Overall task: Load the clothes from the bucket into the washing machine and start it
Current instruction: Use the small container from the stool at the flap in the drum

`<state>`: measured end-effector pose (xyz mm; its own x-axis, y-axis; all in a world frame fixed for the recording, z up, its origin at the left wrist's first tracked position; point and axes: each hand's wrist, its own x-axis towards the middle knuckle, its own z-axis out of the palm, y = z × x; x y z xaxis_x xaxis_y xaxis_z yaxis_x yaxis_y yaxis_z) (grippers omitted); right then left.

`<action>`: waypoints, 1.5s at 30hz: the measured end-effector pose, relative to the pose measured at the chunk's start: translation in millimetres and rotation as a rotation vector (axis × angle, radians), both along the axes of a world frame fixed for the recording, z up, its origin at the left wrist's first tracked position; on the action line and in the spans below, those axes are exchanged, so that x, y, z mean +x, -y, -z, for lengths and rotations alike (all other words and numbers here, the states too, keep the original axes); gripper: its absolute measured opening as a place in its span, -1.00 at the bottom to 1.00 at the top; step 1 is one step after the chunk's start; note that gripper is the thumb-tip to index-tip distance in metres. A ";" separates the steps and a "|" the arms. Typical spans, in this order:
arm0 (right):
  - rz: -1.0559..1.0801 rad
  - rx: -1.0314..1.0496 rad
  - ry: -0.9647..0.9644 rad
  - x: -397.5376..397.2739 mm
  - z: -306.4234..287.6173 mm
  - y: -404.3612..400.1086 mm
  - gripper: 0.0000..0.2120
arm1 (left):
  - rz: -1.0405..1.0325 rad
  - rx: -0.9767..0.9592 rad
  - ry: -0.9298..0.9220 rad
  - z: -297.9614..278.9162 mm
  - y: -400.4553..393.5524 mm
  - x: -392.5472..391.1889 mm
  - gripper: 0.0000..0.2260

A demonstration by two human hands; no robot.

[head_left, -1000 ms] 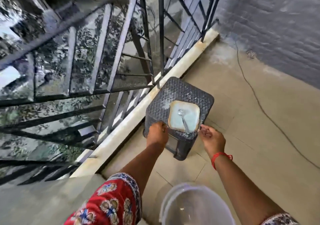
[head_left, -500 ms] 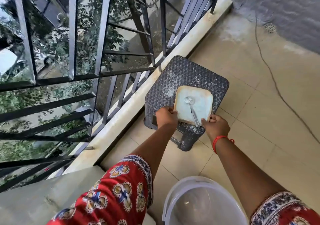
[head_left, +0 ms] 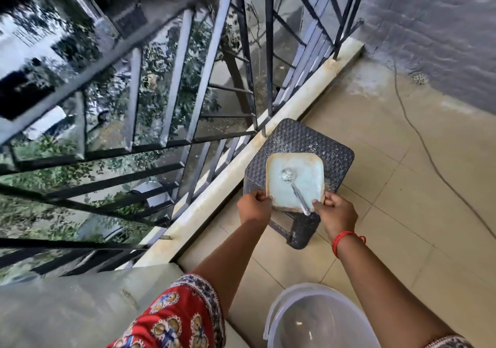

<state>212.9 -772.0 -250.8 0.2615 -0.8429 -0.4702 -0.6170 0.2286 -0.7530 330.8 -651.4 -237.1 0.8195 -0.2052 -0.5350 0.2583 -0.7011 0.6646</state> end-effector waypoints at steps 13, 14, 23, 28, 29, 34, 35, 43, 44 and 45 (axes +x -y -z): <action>-0.302 -0.038 0.209 -31.9 -182.2 -148.6 -0.74 | -0.335 -0.274 0.064 -178.0 -174.4 -51.6 -0.83; -0.345 -0.036 0.229 -34.6 -191.3 -166.0 -0.76 | -0.364 -0.332 0.059 -188.5 -195.0 -57.3 -0.82; -0.611 -0.098 0.277 -42.8 -258.1 -341.3 -0.66 | -0.542 -0.547 0.122 -212.8 -407.3 -103.3 -0.64; -0.863 -0.334 0.275 -54.4 -280.8 -437.3 -0.50 | -0.647 -0.446 0.196 -240.9 -515.6 -148.5 -0.63; -0.925 -0.487 0.327 -60.8 -284.7 -457.4 -0.50 | -0.687 -0.416 0.210 -248.6 -533.9 -161.2 -0.61; -1.374 -0.755 0.360 -91.3 -306.7 -551.0 -0.71 | -0.832 -0.395 0.266 -259.0 -604.5 -217.5 -0.72; -1.460 -0.745 0.308 -96.4 -307.3 -568.0 -0.68 | -0.847 -0.411 0.265 -260.1 -614.4 -227.6 -0.77; -1.740 -0.878 0.164 -111.4 -295.1 -642.5 -0.83 | -0.896 -0.341 0.380 -254.0 -669.5 -269.4 -0.76; -1.745 -0.906 0.179 -110.5 -296.4 -645.3 -0.84 | -0.910 -0.329 0.399 -254.2 -673.3 -272.0 -0.76; -1.762 -0.949 0.193 -108.3 -296.3 -647.6 -0.80 | -0.929 -0.326 0.417 -256.5 -676.2 -273.9 -0.78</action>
